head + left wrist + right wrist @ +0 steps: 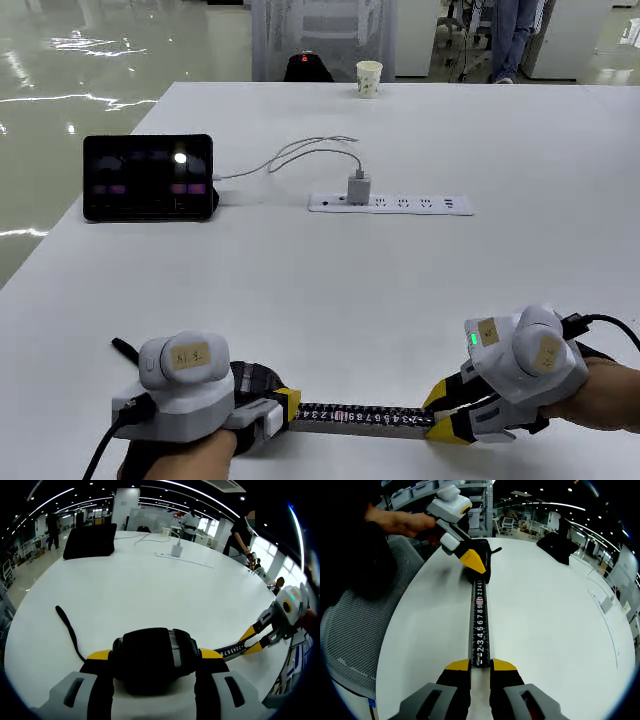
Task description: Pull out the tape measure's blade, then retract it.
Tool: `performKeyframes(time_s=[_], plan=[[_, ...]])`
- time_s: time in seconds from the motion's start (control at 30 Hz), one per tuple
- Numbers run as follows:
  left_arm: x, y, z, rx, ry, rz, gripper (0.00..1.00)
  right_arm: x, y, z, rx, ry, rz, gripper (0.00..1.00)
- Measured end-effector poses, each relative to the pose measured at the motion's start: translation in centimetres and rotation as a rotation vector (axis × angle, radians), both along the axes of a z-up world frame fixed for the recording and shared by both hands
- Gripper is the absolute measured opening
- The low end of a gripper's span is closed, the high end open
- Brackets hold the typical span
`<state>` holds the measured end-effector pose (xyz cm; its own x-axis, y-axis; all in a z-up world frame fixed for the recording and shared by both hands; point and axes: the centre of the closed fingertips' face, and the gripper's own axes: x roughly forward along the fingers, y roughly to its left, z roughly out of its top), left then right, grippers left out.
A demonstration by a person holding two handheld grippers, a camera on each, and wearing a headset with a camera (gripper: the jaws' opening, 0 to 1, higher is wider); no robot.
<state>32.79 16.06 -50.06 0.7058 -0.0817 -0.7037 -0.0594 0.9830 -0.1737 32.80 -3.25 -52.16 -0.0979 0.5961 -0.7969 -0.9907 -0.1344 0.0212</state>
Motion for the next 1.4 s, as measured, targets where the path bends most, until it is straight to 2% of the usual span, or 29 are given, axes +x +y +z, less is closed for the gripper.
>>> performKeyframes(time_s=[1.4], plan=[[0.0,0.1,0.1,-0.008,0.002,0.004,0.61,-0.1,2.9,0.0,0.027,-0.002,0.004,0.1]])
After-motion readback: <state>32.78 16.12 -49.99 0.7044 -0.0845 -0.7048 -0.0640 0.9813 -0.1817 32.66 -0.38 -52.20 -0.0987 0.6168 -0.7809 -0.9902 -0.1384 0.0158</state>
